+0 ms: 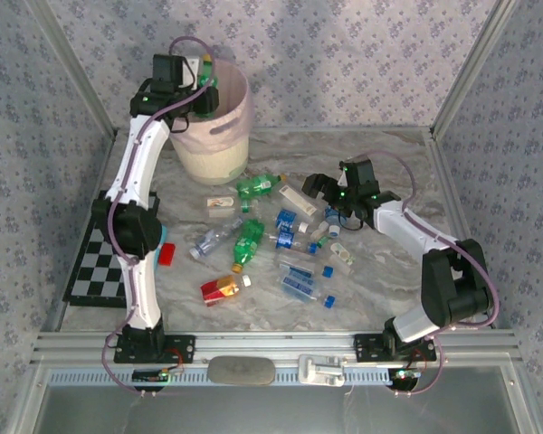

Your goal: Put the plastic bottles in the bin

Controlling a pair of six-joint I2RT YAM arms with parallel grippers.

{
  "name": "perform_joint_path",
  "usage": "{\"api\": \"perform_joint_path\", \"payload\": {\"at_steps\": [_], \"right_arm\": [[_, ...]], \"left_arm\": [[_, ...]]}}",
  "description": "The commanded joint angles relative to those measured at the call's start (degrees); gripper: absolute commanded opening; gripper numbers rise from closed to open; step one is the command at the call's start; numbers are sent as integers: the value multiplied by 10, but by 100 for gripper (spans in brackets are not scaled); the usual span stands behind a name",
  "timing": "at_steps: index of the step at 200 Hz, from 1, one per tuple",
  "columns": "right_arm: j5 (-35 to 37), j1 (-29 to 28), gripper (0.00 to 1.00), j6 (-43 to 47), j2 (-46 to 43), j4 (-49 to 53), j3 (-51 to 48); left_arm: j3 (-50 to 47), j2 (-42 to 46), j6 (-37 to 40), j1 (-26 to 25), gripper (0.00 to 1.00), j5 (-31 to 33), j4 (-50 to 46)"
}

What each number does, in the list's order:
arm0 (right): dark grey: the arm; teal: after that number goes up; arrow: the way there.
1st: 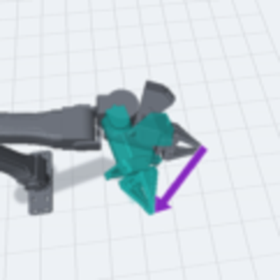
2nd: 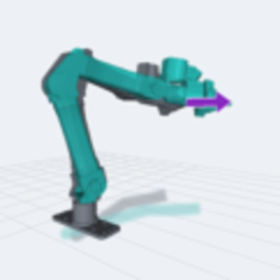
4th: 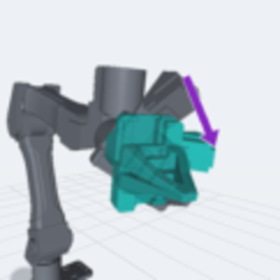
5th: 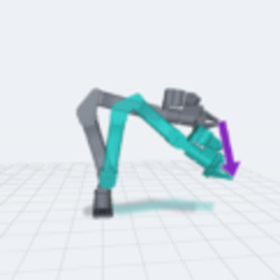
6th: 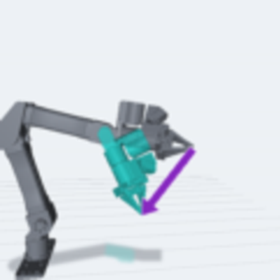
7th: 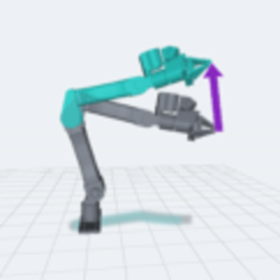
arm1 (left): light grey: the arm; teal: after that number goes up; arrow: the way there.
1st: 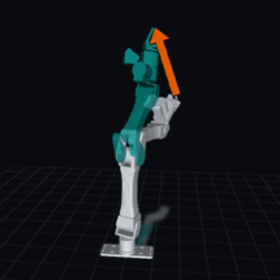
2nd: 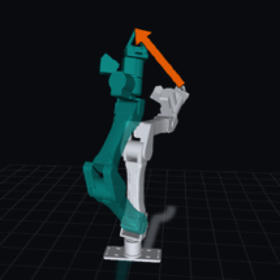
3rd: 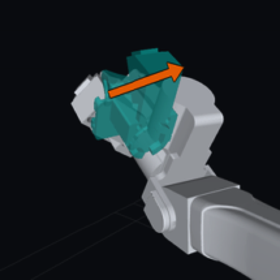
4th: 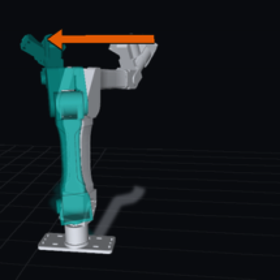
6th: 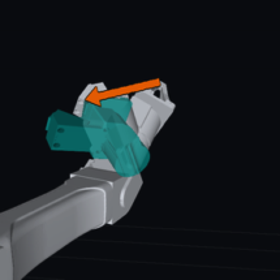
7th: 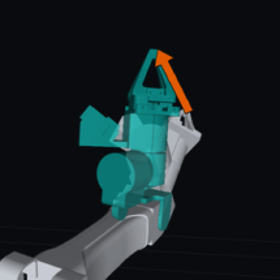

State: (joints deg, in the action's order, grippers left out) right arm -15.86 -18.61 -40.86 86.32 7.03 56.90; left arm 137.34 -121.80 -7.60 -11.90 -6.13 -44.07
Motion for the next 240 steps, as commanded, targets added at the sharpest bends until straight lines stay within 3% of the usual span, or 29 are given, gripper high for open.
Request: {"api": "perform_joint_path", "payload": {"at_steps": [1,50,89,136,151,213,240], "right_arm": [[-4,2,100,10,9,2,18],[-4,1,100,18,9,17,25],[-5,-1,100,44,20,51,49],[8,-16,100,188,80,187,155],[26,-24,100,216,104,228,192],[198,-17,100,177,134,310,232],[228,0,100,167,150,326,234]], "left_arm": [[19,-5,16,3,49,15,-29],[17,-13,13,4,53,19,-26],[27,-5,1,4,74,20,-23],[-6,60,0,-12,88,13,-2],[-59,102,4,-23,100,14,26],[-455,339,-55,-72,100,-1,293],[-591,408,-89,-103,100,-7,393]]}}
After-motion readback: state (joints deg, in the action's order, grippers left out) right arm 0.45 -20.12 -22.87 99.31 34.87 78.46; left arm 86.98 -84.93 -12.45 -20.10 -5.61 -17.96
